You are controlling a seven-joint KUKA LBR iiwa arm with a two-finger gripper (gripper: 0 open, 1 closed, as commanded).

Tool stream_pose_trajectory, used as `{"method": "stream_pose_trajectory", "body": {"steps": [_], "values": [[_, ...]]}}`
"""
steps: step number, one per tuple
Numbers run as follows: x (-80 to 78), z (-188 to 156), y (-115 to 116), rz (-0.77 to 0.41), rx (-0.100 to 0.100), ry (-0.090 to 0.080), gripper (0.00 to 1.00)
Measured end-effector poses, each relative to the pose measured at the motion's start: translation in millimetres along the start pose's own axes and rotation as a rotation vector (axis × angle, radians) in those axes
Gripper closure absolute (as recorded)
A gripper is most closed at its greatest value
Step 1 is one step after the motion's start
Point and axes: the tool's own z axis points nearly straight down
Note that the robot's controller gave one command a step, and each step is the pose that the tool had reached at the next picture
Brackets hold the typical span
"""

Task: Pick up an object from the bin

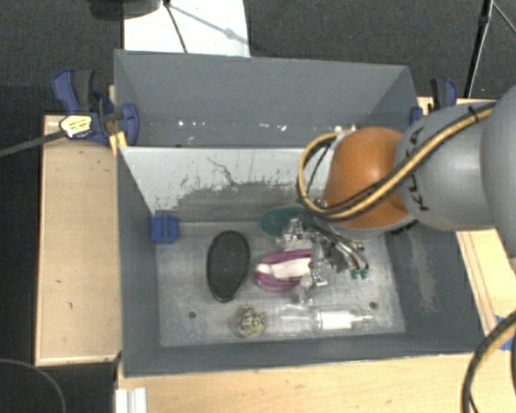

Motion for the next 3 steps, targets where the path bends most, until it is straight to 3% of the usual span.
{"method": "stream_pose_trajectory", "body": {"steps": [1, 2, 3], "values": [[-0.3, -1.6, 0.4, -0.003, 0.002, 0.001, 0.0], [-3.7, -3.4, 0.5, -0.004, 0.002, -0.011, 1.0], [-5.8, -129.4, 0.8, -0.005, 0.004, -0.008, 1.0]]}}
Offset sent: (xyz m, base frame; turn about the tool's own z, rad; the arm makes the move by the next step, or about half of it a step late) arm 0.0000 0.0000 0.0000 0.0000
